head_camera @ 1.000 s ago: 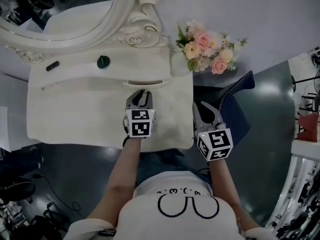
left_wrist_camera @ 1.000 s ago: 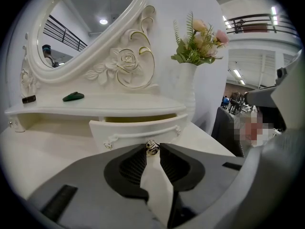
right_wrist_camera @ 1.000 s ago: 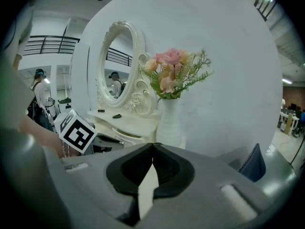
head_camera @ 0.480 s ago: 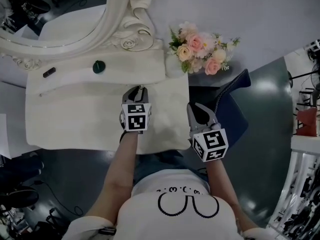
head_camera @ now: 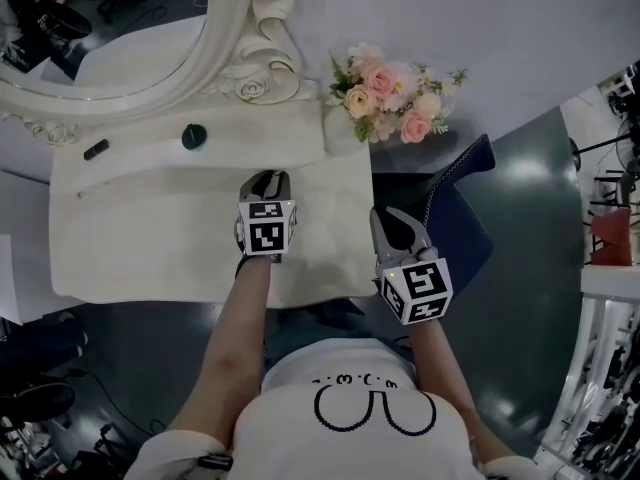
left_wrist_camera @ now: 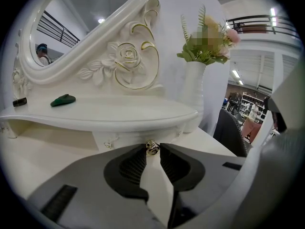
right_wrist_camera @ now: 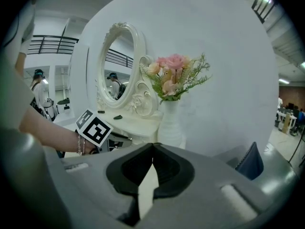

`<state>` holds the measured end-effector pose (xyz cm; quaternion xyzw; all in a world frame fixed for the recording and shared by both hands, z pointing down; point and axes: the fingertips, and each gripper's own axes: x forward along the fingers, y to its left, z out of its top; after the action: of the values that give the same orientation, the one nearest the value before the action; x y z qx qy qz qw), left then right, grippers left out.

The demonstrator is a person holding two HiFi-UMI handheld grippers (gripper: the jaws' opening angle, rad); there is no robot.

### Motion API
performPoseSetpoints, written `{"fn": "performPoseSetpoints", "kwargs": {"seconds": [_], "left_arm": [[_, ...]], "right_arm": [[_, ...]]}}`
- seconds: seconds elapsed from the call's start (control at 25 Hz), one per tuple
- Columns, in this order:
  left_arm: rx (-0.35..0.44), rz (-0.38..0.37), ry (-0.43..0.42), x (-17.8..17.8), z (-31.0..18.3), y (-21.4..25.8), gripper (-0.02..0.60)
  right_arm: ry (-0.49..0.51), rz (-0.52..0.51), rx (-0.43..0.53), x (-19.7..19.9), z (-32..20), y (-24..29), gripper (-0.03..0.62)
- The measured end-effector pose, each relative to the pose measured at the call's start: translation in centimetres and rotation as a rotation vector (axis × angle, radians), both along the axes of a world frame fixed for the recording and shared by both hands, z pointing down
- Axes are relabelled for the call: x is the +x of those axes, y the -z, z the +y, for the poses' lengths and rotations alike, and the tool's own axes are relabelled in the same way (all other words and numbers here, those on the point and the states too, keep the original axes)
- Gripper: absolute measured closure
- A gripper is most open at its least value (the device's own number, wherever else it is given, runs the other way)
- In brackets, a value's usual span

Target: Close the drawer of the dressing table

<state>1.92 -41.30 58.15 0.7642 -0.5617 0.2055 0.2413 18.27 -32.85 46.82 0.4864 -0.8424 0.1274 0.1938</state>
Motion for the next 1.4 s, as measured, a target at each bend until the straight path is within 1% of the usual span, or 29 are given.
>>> {"fn": "performPoseSetpoints", "kwargs": {"seconds": [0.2, 0.32, 0.44, 0.6, 0.92, 1.04, 1.12, 1.24, 1.4], "left_arm": [[-0.023, 0.02, 0.006, -0.1, 0.3, 0.2, 0.481], [-0.021, 0.027, 0.007, -0.3, 1.0, 0.7, 0.471], [-0.001, 0.032, 0.015, -0.7, 1.8, 1.7, 0.469], [0.045, 0.036, 0.02, -1.5, 3.0, 3.8, 0.469], [0.168, 0.05, 0.004, -3.9, 4.2, 8.9, 0.469], [0.233, 0.066, -0.006, -5.1, 4.7, 11.3, 0.469], [0.288, 0.078, -0.036, -5.6, 5.2, 13.0, 0.469], [0.373, 0.084, -0.083, -6.0, 6.1, 15.3, 0.469], [0.468, 0.083, -0.074, -7.1, 7.4, 18.1, 0.477]], "right_arm": [[0.003, 0.001, 0.008, -0.3, 0.6, 0.3, 0.594], [0.006, 0.002, 0.014, -0.5, 1.0, 0.6, 0.594], [0.004, -0.002, 0.033, -0.8, 1.1, 1.2, 0.594], [-0.016, -0.01, 0.064, -1.1, 1.4, 2.5, 0.594], [-0.076, -0.039, 0.132, -1.6, 2.3, 5.4, 0.594], [-0.097, -0.049, 0.168, -2.1, 2.7, 6.7, 0.594], [-0.104, -0.049, 0.193, -2.3, 3.0, 7.6, 0.594], [-0.095, -0.047, 0.224, -2.9, 3.2, 8.7, 0.594], [-0.054, -0.042, 0.257, -4.1, 3.5, 10.0, 0.594]]}}
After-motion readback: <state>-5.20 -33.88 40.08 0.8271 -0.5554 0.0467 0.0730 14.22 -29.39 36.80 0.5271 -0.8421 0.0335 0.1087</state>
